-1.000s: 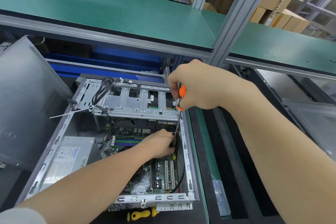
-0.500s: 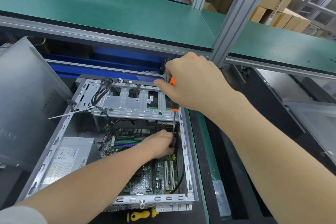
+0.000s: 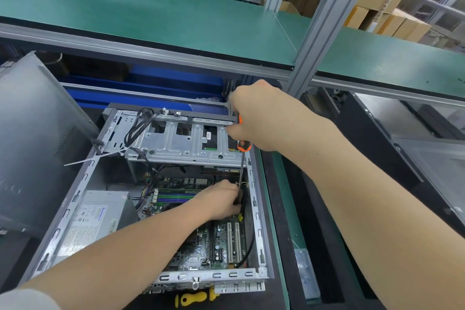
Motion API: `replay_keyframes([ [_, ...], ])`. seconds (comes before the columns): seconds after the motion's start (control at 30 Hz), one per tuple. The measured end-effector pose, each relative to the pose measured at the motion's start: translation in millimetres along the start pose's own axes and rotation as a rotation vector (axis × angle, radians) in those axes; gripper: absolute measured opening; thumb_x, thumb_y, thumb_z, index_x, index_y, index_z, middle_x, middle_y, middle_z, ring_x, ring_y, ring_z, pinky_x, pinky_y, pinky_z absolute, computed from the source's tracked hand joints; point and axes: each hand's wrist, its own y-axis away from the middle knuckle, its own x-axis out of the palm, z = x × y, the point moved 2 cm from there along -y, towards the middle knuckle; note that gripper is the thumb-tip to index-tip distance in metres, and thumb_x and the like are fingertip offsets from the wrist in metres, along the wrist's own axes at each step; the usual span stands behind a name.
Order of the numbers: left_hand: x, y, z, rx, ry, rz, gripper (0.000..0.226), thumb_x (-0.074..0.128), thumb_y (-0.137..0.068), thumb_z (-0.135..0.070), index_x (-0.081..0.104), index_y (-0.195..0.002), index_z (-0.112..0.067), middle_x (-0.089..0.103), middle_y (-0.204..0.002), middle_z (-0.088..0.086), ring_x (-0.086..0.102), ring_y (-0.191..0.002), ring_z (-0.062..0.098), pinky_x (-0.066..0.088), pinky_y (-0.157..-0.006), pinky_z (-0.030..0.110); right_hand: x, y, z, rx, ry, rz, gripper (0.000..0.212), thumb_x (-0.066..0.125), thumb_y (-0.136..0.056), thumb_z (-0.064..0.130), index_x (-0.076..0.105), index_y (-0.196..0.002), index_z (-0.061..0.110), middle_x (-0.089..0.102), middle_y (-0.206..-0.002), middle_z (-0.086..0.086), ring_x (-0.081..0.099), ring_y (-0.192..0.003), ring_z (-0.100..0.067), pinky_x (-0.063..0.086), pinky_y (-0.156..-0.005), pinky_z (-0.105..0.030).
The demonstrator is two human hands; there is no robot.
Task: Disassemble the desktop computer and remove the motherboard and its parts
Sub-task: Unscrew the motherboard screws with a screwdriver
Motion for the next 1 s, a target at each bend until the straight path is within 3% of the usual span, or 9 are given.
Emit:
replay_keyframes([
  [0.1,0,0,0,-0.018,0.015,0.003,0.034,0.058,-0.097,-0.036,0.059,-0.081,-0.006,0.049,-0.075,0.004,0.049,-0.056,0.018,0.041,-0.052,0.03,-7,3,0,-0.095,0.036,0.11,0.014,0.072,-0.087,0.022,0.065,-0.097,0.015,0.067,-0.086,-0.004,0.064,-0.073,-0.022,0.049,-0.054,-0.028],
  [0.2,-2,0,0,-0.024,0.049,-0.002,0.031,0.059,-0.096,-0.033,0.061,-0.082,-0.006,0.052,-0.07,0.004,0.05,-0.056,0.021,0.049,-0.056,0.034,-17,10,-1,-0.168,0.037,0.202,0.011,0.072,-0.083,0.014,0.069,-0.089,0.023,0.064,-0.083,0.008,0.062,-0.075,-0.014,0.035,-0.049,-0.022],
  [0.33,-3,1,-1,-0.041,0.044,0.008,0.027,0.061,-0.096,-0.03,0.065,-0.088,-0.005,0.056,-0.073,0.006,0.054,-0.058,0.023,0.05,-0.056,0.034,-16,13,2,-0.232,0.023,0.228,0.012,0.07,-0.083,0.011,0.069,-0.083,0.023,0.066,-0.085,0.009,0.061,-0.079,-0.014,0.037,-0.052,-0.021],
  [0.4,-3,1,-2,-0.042,0.039,0.023,0.025,0.061,-0.097,-0.029,0.067,-0.093,-0.005,0.06,-0.08,0.009,0.058,-0.061,0.024,0.054,-0.059,0.037,-13,12,3,-0.243,-0.008,0.187,0.006,0.073,-0.085,0.023,0.067,-0.087,0.023,0.063,-0.086,0.009,0.061,-0.082,-0.016,0.041,-0.055,-0.023],
  [0.5,-4,1,-3,-0.046,0.055,0.025,0.023,0.062,-0.097,-0.028,0.066,-0.094,-0.005,0.062,-0.087,0.011,0.056,-0.061,0.022,0.054,-0.06,0.037,-10,12,3,-0.185,-0.04,0.069,0.048,0.064,-0.085,0.069,0.061,-0.088,0.022,0.059,-0.083,0.005,0.061,-0.08,-0.02,0.051,-0.064,-0.033],
  [0.6,-4,1,-4,-0.046,0.078,0.02,0.02,0.061,-0.097,-0.026,0.059,-0.087,-0.008,0.058,-0.085,0.007,0.056,-0.065,0.022,0.054,-0.063,0.037,-7,11,9,-0.041,0.088,-0.159,0.063,0.045,-0.085,0.084,0.041,-0.071,0.023,0.039,-0.071,0.003,0.044,-0.063,-0.024,0.037,-0.058,-0.033],
  [0.8,-5,2,-5,-0.048,0.066,0.027,0.022,0.06,-0.097,-0.026,0.057,-0.081,-0.011,0.059,-0.085,0.007,0.058,-0.069,0.024,0.057,-0.067,0.04,5,6,12,0.106,-0.05,-0.181,0.058,0.062,-0.093,0.061,0.033,-0.069,0.018,0.034,-0.07,0.001,0.032,-0.053,-0.016,0.02,-0.046,-0.026],
  [0.87,-4,1,-4,-0.051,0.058,0.034,0.025,0.06,-0.097,-0.026,0.059,-0.078,-0.01,0.061,-0.085,0.008,0.059,-0.068,0.024,0.058,-0.066,0.04,5,3,10,0.056,-0.064,-0.129,0.051,0.07,-0.094,0.043,0.032,-0.068,0.02,0.037,-0.072,0.0,0.04,-0.055,-0.016,0.023,-0.045,-0.026],
  [1.0,-2,-2,-3,-0.037,0.017,0.053,0.018,0.061,-0.093,-0.024,0.065,-0.086,-0.008,0.063,-0.089,0.009,0.063,-0.071,0.025,0.059,-0.063,0.039,0,4,7,-0.035,-0.048,-0.005,0.012,0.07,-0.087,0.016,0.059,-0.087,0.016,0.056,-0.083,-0.004,0.064,-0.076,-0.028,0.046,-0.053,-0.029],
])
